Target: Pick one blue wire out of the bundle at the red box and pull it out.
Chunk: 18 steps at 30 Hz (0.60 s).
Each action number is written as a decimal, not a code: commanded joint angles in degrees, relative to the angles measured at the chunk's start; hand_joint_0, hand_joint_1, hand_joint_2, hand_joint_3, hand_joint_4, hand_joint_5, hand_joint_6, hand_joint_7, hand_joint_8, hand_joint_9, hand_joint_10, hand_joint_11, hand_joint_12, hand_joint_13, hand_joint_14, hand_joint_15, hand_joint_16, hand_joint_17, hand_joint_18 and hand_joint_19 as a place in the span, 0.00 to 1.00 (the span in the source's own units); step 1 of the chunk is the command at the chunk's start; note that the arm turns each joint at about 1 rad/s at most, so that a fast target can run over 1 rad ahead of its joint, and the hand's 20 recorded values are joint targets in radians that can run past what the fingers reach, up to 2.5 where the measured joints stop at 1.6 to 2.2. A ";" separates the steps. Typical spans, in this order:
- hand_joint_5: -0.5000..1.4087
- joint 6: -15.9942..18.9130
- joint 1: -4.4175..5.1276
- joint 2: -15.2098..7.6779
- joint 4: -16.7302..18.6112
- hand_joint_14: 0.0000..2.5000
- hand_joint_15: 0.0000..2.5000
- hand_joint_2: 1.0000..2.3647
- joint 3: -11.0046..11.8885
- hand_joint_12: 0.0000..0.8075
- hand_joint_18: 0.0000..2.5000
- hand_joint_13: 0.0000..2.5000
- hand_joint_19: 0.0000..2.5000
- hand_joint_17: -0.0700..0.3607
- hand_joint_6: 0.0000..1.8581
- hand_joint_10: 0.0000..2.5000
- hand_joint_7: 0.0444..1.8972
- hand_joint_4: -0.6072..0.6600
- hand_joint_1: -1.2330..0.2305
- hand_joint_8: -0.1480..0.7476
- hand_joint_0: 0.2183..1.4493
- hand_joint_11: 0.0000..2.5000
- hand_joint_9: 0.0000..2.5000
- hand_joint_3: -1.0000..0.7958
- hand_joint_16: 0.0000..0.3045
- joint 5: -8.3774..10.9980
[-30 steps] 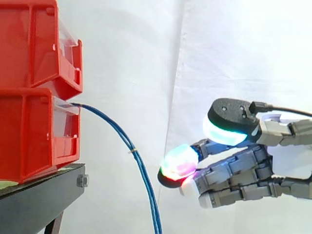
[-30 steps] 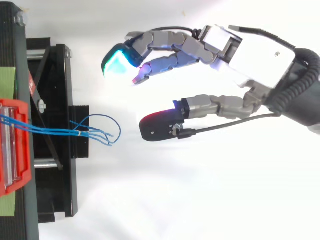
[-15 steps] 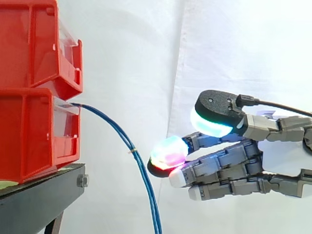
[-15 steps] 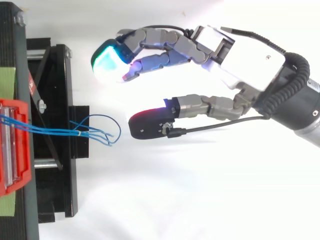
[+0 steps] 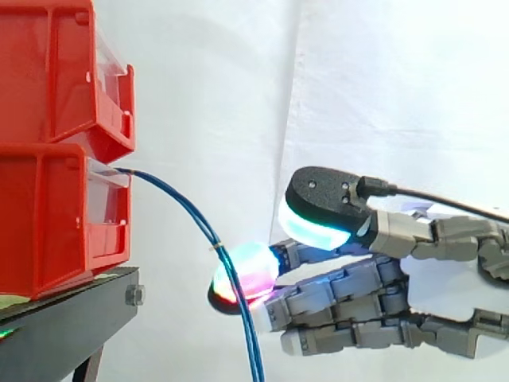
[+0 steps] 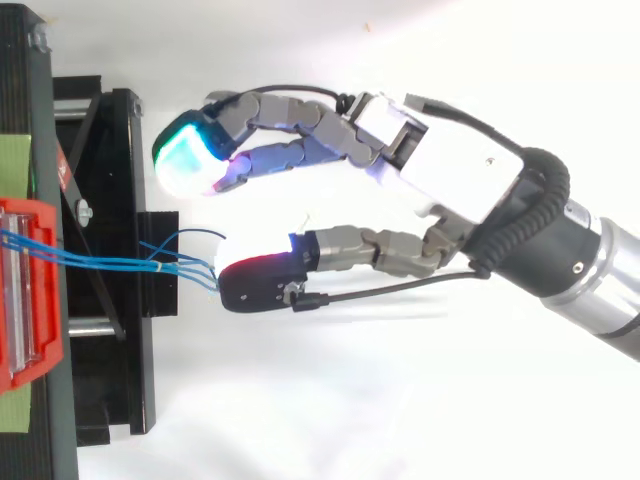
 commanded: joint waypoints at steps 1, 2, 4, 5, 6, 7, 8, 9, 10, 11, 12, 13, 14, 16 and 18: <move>0.19 0.83 0.34 -2.25 0.33 0.00 0.06 0.00 2.32 0.49 0.08 0.11 0.16 0.48 0.27 0.01 0.47 0.73 0.42 0.50 0.26 0.13 0.29 0.29 0.20 0.03; 0.19 0.83 0.34 -2.25 0.33 0.00 0.06 0.00 2.32 0.49 0.09 0.11 0.16 0.48 0.27 0.01 0.47 0.73 0.42 0.49 0.26 0.13 0.29 0.29 0.20 0.03; 0.19 1.98 0.43 -3.65 0.33 0.00 0.06 0.00 3.82 0.49 0.09 0.11 0.16 0.48 0.27 0.01 0.47 0.73 0.42 0.50 0.26 0.13 0.29 0.29 0.20 0.03; 0.19 2.24 0.51 -3.83 0.33 0.00 0.06 0.00 4.08 0.49 0.08 0.11 0.16 0.48 0.27 0.01 0.46 0.73 0.42 0.50 0.26 0.13 0.29 0.29 0.20 0.03; 0.19 2.50 0.51 -3.92 0.24 0.00 0.06 0.00 4.17 0.49 0.09 0.11 0.16 0.48 0.27 0.01 0.46 0.73 0.42 0.50 0.26 0.13 0.29 0.29 0.20 0.03; 0.19 2.50 0.69 -3.83 0.33 0.00 0.06 0.00 4.17 0.49 0.09 0.11 0.16 0.48 0.27 0.01 0.47 0.73 0.42 0.50 0.26 0.13 0.29 0.29 0.20 0.03; 0.19 2.50 0.87 -3.83 0.33 0.00 0.06 0.00 4.26 0.49 0.09 0.11 0.16 0.48 0.27 0.01 0.47 0.73 0.42 0.49 0.26 0.13 0.29 0.29 0.20 0.03; 0.19 2.50 1.04 -3.83 0.33 0.00 0.06 0.00 4.17 0.49 0.09 0.11 0.16 0.48 0.27 0.01 0.46 0.73 0.42 0.49 0.26 0.13 0.29 0.29 0.20 0.12; 0.19 2.50 1.30 -3.83 0.42 0.00 0.06 0.00 4.17 0.49 0.09 0.11 0.16 0.48 0.27 0.01 0.47 0.73 0.42 0.49 0.26 0.13 0.29 0.29 0.20 0.21; 0.19 2.41 1.39 -3.83 0.59 0.00 0.06 0.00 4.26 0.49 0.09 0.11 0.16 0.48 0.27 0.01 0.47 0.73 0.42 0.49 0.26 0.13 0.29 0.29 0.20 0.47; 0.19 2.41 1.48 -3.92 0.59 0.00 0.06 0.00 4.26 0.49 0.09 0.11 0.16 0.48 0.27 0.01 0.47 0.73 0.42 0.49 0.26 0.13 0.29 0.29 0.20 0.56; 0.19 2.06 1.74 -3.92 0.77 0.00 0.06 0.00 4.34 0.48 0.09 0.11 0.16 0.48 0.27 0.01 0.47 0.73 0.43 0.49 0.26 0.13 0.29 0.29 0.20 1.00; 0.19 2.06 1.83 -3.83 0.95 0.00 0.06 0.00 4.43 0.49 0.09 0.11 0.16 0.48 0.27 0.01 0.47 0.73 0.42 0.49 0.26 0.13 0.29 0.29 0.20 1.09; 0.19 1.62 2.36 -3.83 1.74 0.00 0.06 0.00 4.43 0.48 0.09 0.11 0.16 0.48 0.27 0.01 0.46 0.73 0.42 0.49 0.26 0.13 0.29 0.29 0.20 1.88; 0.19 1.62 2.54 -3.83 1.91 0.00 0.06 0.00 4.43 0.48 0.09 0.11 0.16 0.48 0.27 0.01 0.47 0.73 0.42 0.49 0.26 0.13 0.29 0.29 0.20 1.97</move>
